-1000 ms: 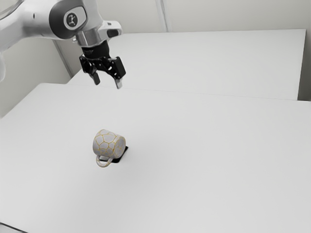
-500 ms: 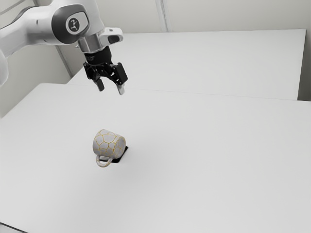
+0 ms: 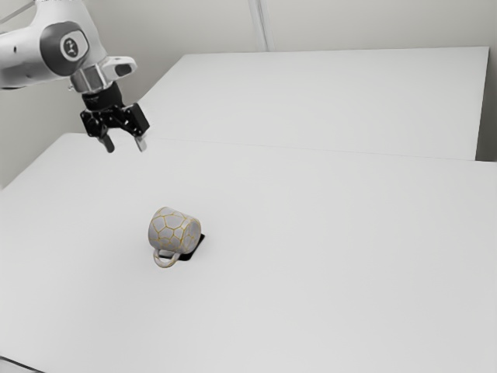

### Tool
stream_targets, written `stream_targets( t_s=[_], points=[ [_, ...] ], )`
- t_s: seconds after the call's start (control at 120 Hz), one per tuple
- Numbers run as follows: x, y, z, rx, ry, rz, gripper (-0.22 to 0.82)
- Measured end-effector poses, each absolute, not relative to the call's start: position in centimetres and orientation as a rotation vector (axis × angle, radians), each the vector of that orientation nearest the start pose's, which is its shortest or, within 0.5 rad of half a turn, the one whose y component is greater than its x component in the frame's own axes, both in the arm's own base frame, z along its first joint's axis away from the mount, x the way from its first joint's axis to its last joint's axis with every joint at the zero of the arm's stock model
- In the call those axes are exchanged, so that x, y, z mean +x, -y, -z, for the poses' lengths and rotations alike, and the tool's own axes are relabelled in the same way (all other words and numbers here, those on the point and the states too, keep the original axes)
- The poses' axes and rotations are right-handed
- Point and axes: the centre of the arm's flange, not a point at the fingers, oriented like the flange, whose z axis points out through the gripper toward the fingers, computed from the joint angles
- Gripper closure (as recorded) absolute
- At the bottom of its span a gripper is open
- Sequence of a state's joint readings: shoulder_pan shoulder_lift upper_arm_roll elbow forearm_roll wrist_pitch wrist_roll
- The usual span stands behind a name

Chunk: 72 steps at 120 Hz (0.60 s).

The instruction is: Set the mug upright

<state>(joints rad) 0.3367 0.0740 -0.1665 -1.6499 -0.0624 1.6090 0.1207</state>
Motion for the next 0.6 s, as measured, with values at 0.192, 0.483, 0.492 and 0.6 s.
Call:
stream_targets(
  t_s=[0.192, 0.483, 0.492, 0.6],
  points=[
    [56.7, -10.7, -51.1, -3.295, 0.088, -0.212, 0.00],
    [55.5, -14.5, -43.5, -3.446, 0.156, -0.207, 0.00],
    [55.5, -14.6, -43.3, -3.451, 0.157, -0.205, 0.00],
    [55.6, -15.0, -41.5, -3.489, 0.138, -0.170, 0.00]
  ],
)
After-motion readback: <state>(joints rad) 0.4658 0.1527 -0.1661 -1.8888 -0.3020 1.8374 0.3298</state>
